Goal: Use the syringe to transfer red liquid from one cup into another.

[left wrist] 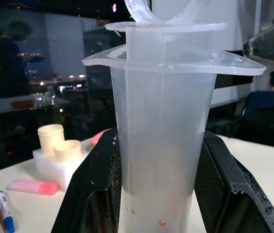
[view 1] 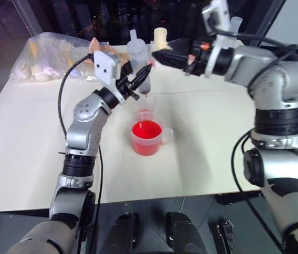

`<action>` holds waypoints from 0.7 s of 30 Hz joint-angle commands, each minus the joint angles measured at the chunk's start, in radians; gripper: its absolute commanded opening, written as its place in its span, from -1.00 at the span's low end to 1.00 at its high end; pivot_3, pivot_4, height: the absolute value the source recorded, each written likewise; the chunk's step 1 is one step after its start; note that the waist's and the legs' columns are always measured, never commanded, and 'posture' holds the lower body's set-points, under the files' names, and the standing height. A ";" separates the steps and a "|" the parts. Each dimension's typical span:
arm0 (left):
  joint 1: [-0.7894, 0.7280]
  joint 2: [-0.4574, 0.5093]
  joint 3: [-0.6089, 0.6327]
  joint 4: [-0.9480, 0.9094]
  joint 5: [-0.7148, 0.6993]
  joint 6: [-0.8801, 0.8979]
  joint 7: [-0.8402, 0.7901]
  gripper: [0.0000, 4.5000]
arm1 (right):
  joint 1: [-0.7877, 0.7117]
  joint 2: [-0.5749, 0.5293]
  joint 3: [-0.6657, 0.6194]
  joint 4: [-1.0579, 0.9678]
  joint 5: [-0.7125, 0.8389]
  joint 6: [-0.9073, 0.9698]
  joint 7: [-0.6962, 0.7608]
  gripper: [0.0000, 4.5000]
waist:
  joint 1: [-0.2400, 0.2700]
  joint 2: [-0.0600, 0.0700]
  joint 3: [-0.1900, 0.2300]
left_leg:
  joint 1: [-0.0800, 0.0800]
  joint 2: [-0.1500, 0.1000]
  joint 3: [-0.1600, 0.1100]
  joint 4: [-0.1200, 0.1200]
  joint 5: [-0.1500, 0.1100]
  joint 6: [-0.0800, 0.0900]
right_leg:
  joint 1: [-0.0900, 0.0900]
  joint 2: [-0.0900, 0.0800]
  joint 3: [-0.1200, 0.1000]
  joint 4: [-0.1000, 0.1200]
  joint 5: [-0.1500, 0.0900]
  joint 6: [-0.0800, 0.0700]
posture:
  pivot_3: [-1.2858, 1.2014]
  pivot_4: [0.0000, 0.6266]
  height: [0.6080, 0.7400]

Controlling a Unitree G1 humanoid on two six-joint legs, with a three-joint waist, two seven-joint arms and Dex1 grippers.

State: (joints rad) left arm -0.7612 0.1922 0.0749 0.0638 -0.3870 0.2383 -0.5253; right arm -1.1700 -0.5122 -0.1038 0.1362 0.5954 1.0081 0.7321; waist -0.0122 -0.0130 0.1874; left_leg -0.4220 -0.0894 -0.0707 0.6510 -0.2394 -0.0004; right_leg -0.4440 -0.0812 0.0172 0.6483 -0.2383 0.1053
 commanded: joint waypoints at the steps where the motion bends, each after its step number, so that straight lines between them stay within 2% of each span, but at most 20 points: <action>1: -0.051 -0.015 0.071 -0.065 -0.095 0.065 0.055 -0.33 | 0.001 -0.033 -0.046 -0.069 0.042 0.027 0.006 0.98 | -0.002 0.000 0.000 | 0.000 0.000 0.000 0.000 0.000 0.000 | 0.000 0.000 0.000 0.000 0.000 0.000 | 0.03 -0.52 1.00; 5: -0.139 0.050 0.117 -0.118 -0.187 0.308 0.140 -0.33 | 0.045 -0.053 -0.073 -0.090 0.051 0.076 -0.031 0.98 | -0.002 0.000 0.000 | 0.000 0.000 0.000 0.001 -0.002 0.004 | 0.000 0.001 0.000 0.001 0.000 0.000 | 0.03 -0.52 1.00; 7: -0.198 0.098 0.155 -0.117 -0.229 0.456 0.207 -0.33 | 0.110 -0.104 -0.039 -0.158 0.076 0.079 0.059 0.98 | 0.002 0.000 0.000 | 0.000 0.000 0.000 0.001 -0.002 0.004 | 0.000 0.001 0.000 0.001 0.000 0.000 | 0.03 -0.52 1.00; 11: -0.287 0.181 0.243 -0.072 -0.319 0.769 0.343 -0.33 | 0.249 -0.219 0.064 -0.292 0.065 -0.040 0.264 0.98 | 0.000 0.000 0.000 | -0.001 0.000 0.000 0.003 -0.004 0.007 | 0.001 0.001 -0.001 0.001 0.000 0.000 | 0.03 -0.52 1.00; 17: -0.432 0.243 0.394 0.061 -0.348 1.257 0.485 -0.33 | 0.303 -0.286 0.144 -0.330 0.041 -0.100 0.380 0.98 | -0.004 0.000 0.000 | -0.001 0.001 0.000 0.007 -0.004 0.006 | 0.001 0.002 -0.002 0.004 0.000 0.000 | 0.03 -0.52 1.00; 19: -0.430 0.259 0.401 0.067 -0.352 1.357 0.511 -0.33 | 0.310 -0.297 0.159 -0.332 0.034 -0.114 0.400 0.98 | -0.004 0.000 0.000 | -0.001 0.001 0.000 0.009 -0.004 0.006 | 0.001 0.003 -0.002 0.004 0.000 0.000 | 0.03 -0.52 1.00; 21: -0.364 0.283 0.372 0.071 -0.419 1.376 0.571 -0.33 | 0.311 -0.305 0.168 -0.332 0.028 -0.127 0.416 0.98 | -0.002 0.000 0.000 | -0.001 0.000 0.000 0.010 -0.004 0.006 | 0.002 0.002 -0.002 0.004 0.000 0.000 | 0.03 -0.52 1.00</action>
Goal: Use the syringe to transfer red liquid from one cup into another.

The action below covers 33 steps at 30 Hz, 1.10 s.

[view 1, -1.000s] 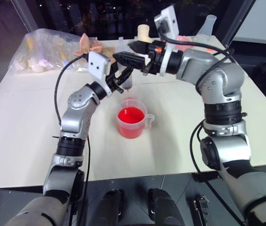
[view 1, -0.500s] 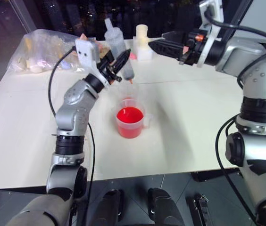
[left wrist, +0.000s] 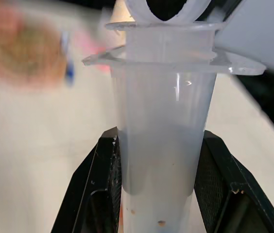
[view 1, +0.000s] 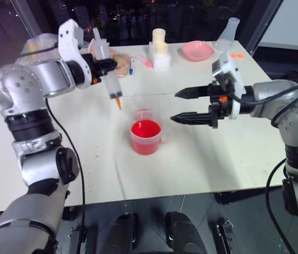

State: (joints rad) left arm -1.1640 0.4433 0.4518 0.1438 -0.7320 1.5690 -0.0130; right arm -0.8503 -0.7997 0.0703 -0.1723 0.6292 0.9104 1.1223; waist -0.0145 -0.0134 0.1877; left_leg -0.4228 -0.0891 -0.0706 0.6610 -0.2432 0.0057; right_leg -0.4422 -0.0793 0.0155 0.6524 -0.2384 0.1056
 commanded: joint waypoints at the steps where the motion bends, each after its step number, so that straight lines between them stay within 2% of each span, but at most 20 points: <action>1: 0.079 0.053 -0.033 -0.008 -0.133 0.045 0.081 -0.33 | -0.009 -0.020 -0.004 -0.023 -0.006 -0.033 0.031 0.98 | 0.000 0.000 0.000 | 0.000 0.000 0.000 0.000 0.000 -0.001 | 0.000 0.000 0.000 0.000 0.000 0.000 | 0.03 -0.52 1.00; 6: 0.296 0.174 -0.156 -0.029 -0.476 0.045 0.244 -0.33 | -0.017 -0.025 0.002 -0.011 -0.013 -0.042 0.054 0.98 | 0.001 0.000 0.000 | 0.000 0.000 0.000 0.000 0.003 -0.007 | -0.001 -0.001 0.003 0.002 0.000 0.000 | 0.03 -0.52 1.00; 10: 0.445 0.153 -0.144 -0.049 -0.655 0.045 0.413 -0.33 | -0.018 -0.020 0.012 -0.020 -0.021 -0.042 0.058 0.98 | 0.008 0.000 0.000 | -0.001 0.000 -0.001 0.001 0.003 -0.006 | -0.001 -0.002 0.003 0.001 0.000 0.000 | 0.03 -0.52 1.00; 14: 0.493 0.134 -0.131 -0.052 -0.783 0.044 0.545 -0.33 | -0.018 -0.027 0.013 -0.028 -0.017 -0.039 0.067 0.98 | 0.010 0.000 0.000 | -0.001 0.000 -0.001 0.001 0.003 -0.006 | 0.000 -0.002 0.003 0.000 0.000 0.000 | 0.03 -0.52 1.00; 15: 0.507 0.137 -0.142 -0.056 -0.830 0.028 0.576 0.09 | -0.018 -0.028 0.015 -0.029 -0.019 -0.040 0.069 1.00 | 0.009 0.000 0.000 | -0.001 0.000 -0.001 0.001 0.003 -0.006 | 0.000 -0.002 0.003 0.000 0.000 0.000 | 0.03 -0.52 1.00; 20: 0.557 0.194 -0.228 -0.095 -1.018 -0.088 0.707 0.75 | -0.017 -0.034 0.015 -0.030 -0.024 -0.043 0.077 1.00 | 0.007 0.000 0.000 | -0.001 0.000 -0.001 0.001 0.003 -0.006 | 0.000 -0.002 0.003 0.001 0.000 0.000 | 0.03 -0.52 1.00; 22: 0.556 0.223 -0.246 -0.141 -1.024 -0.125 0.706 0.98 | -0.015 -0.040 0.017 -0.028 -0.031 -0.056 0.087 1.00 | 0.005 0.000 0.000 | -0.001 0.000 -0.001 0.001 0.003 -0.007 | 0.000 -0.002 0.003 0.001 0.000 -0.001 | 0.03 -0.52 1.00; 28: 0.537 0.302 -0.237 -0.240 -0.974 -0.217 0.576 0.98 | -0.010 -0.066 0.030 -0.009 -0.058 -0.117 0.144 1.00 | 0.006 0.000 0.000 | -0.001 0.000 -0.001 0.001 0.003 -0.007 | 0.000 -0.002 0.003 0.001 0.000 -0.001 | 0.03 -0.52 1.00; 33: 0.559 0.416 -0.188 -0.380 -0.858 -0.274 0.334 0.98 | -0.031 -0.090 0.053 0.039 -0.101 -0.182 0.216 1.00 | 0.003 0.000 0.000 | -0.001 0.000 -0.001 0.001 0.003 -0.007 | 0.000 -0.002 0.003 0.000 0.000 -0.001 | 0.03 -0.52 1.00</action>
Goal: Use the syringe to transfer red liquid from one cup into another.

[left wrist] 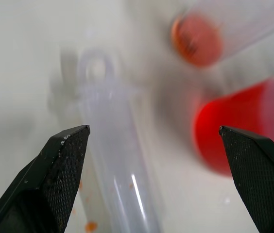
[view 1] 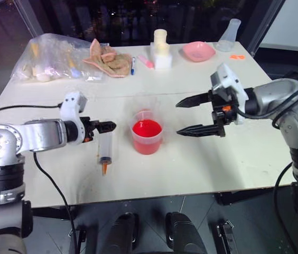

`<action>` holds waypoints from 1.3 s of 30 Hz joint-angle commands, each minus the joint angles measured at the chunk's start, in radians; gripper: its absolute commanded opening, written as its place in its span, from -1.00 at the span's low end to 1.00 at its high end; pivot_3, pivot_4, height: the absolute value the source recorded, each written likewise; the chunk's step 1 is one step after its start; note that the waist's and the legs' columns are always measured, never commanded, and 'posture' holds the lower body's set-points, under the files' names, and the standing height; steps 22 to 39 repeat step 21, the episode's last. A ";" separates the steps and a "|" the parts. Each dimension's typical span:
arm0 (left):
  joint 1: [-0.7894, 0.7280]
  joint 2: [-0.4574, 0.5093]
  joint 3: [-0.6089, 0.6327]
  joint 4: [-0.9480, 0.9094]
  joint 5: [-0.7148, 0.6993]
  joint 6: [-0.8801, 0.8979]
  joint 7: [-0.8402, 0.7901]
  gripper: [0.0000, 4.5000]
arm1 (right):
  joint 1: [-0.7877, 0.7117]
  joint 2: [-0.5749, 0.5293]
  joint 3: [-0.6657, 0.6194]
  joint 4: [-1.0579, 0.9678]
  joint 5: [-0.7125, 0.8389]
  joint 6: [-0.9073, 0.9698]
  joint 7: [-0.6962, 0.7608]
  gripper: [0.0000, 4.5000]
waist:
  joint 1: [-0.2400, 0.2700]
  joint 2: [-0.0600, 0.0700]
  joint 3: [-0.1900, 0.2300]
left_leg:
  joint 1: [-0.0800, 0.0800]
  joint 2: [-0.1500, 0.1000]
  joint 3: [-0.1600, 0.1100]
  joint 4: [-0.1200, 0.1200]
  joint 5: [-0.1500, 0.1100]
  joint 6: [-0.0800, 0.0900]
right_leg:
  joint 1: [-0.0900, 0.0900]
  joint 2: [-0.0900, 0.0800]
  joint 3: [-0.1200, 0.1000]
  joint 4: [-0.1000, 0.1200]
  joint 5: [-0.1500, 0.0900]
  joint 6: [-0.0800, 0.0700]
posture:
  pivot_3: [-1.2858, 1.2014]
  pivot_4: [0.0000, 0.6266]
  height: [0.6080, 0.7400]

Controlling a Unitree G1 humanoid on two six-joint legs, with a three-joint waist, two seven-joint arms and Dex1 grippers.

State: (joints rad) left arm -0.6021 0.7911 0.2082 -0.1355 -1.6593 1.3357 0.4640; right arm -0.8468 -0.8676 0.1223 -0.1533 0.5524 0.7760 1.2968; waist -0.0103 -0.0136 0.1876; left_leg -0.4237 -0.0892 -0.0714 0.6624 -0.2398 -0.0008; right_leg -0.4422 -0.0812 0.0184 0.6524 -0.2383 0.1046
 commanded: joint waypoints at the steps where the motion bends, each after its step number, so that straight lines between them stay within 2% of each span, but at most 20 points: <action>1: 0.002 0.113 0.058 -0.133 0.108 -0.039 -0.244 0.98 | -0.043 -0.025 0.007 0.032 -0.032 -0.060 0.056 1.00 | -0.002 0.000 0.000 | 0.000 0.000 0.000 0.000 0.000 0.000 | 0.000 0.000 0.000 0.000 0.000 0.000 | 0.03 -0.52 1.00; 4: 0.009 0.219 0.060 -0.172 0.182 -0.047 -0.489 0.98 | -0.061 -0.029 0.024 0.062 -0.051 -0.093 0.098 1.00 | -0.003 0.001 0.000 | 0.000 0.000 0.001 -0.001 0.000 0.000 | 0.000 0.000 0.000 -0.001 0.000 0.000 | 0.03 -0.52 1.00; 8: 0.049 0.317 0.081 -0.197 0.225 -0.045 -0.710 0.98 | -0.081 -0.018 0.041 0.094 -0.078 -0.135 0.130 1.00 | -0.003 0.001 0.000 | 0.000 0.000 0.001 -0.001 0.000 0.001 | 0.000 0.000 0.000 -0.001 0.000 0.000 | 0.03 -0.52 1.00; 10: 0.080 0.360 0.099 -0.218 0.248 -0.046 -0.796 0.98 | -0.090 -0.014 0.046 0.107 -0.085 -0.148 0.141 1.00 | -0.003 0.001 0.000 | 0.000 0.001 0.001 -0.001 -0.003 0.006 | 0.000 0.000 0.000 -0.001 0.000 0.000 | 0.03 -0.52 1.00; 16: 0.165 0.468 0.163 -0.239 0.358 -0.086 -0.998 0.98 | -0.111 0.003 0.053 0.143 -0.108 -0.183 0.164 1.00 | -0.003 0.001 0.000 | 0.000 0.001 0.001 -0.001 -0.004 0.006 | 0.000 0.000 0.000 -0.002 0.000 -0.001 | 0.03 -0.52 1.00; 21: 0.199 0.484 0.207 -0.250 0.389 -0.086 -1.059 0.98 | -0.113 0.013 0.049 0.148 -0.118 -0.193 0.172 1.00 | -0.002 0.001 0.000 | 0.000 0.001 0.001 -0.001 -0.004 0.007 | 0.000 0.000 0.000 -0.002 0.000 -0.001 | 0.03 -0.52 1.00; 39: 0.199 0.484 0.207 -0.250 0.389 -0.086 -1.059 0.98 | -0.113 0.013 0.049 0.148 -0.118 -0.193 0.172 1.00 | -0.002 0.001 0.000 | 0.000 0.001 0.001 -0.001 -0.004 0.007 | 0.000 0.000 0.000 -0.002 0.000 -0.001 | 0.03 -0.52 1.00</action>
